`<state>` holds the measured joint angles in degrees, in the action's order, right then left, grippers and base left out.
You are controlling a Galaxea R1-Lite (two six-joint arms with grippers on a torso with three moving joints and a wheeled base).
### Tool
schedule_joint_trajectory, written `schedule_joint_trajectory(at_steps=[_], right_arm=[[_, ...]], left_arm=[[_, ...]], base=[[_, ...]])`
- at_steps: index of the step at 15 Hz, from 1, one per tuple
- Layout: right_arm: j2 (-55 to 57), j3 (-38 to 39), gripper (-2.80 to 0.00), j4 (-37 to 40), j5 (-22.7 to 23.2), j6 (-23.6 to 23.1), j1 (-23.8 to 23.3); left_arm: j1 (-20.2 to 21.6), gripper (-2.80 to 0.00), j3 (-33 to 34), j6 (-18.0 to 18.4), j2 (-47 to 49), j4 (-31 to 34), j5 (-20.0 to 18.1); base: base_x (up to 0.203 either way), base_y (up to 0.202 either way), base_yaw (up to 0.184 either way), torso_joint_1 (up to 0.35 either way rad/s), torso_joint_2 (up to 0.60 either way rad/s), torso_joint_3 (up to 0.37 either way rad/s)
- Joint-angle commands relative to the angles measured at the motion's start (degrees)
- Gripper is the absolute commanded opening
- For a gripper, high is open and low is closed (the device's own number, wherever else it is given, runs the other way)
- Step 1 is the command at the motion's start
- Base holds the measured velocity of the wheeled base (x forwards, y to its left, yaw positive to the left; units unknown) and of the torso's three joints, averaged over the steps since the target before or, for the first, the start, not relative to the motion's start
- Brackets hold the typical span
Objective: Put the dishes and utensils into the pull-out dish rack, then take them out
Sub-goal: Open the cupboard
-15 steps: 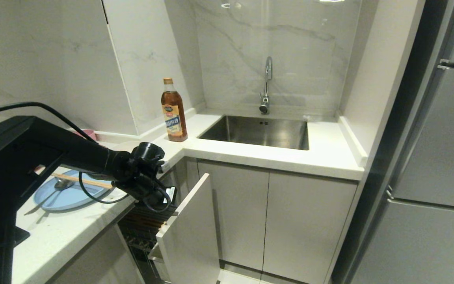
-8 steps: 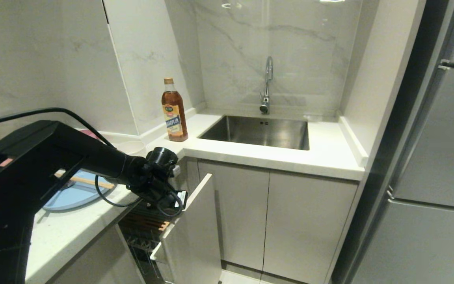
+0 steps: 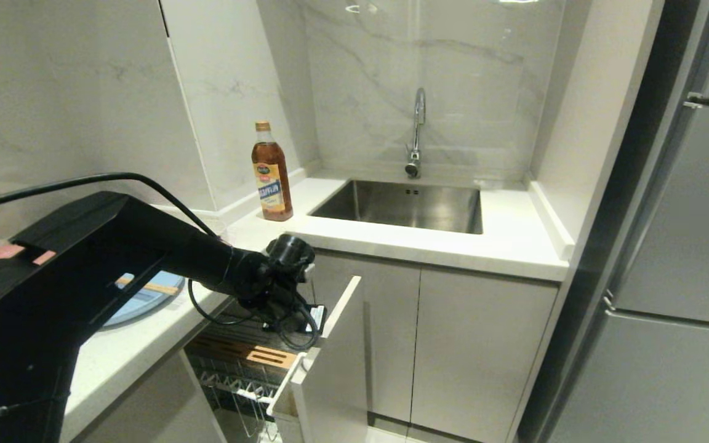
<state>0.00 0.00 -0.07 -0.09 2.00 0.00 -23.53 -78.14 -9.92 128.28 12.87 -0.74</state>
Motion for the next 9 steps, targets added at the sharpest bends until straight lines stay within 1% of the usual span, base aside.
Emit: schedule_joint_trajectory(at_steps=[1, 2, 4, 9], right_arm=[[0.0, 0.0, -2.8, 0.0, 0.0, 0.0, 0.0], [0.0, 0.0, -2.8, 0.0, 0.0, 0.0, 0.0], [0.0, 0.0, -2.8, 0.0, 0.0, 0.0, 0.0], [0.0, 0.0, -2.8, 0.0, 0.1, 0.0, 0.0]], left_arm=[[-1.9, -2.8, -0.4, -0.5, -0.2, 0.1, 0.0], [-3.5, -2.8, -1.1, -1.3, -0.2, 0.2, 0.0], [-5.9, -2.8, -1.9, -1.9, 0.4, 0.2, 0.2], [-10.7, -2.8, -4.2, -3.5, 2.8, 0.5, 1.2]], base=[[0.0, 0.0, 0.0, 0.0, 0.0, 0.0], [0.0, 0.0, 0.0, 0.0, 0.0, 0.0], [0.0, 0.0, 0.0, 0.0, 0.0, 0.0], [0.0, 0.0, 0.0, 0.0, 0.0, 0.0]])
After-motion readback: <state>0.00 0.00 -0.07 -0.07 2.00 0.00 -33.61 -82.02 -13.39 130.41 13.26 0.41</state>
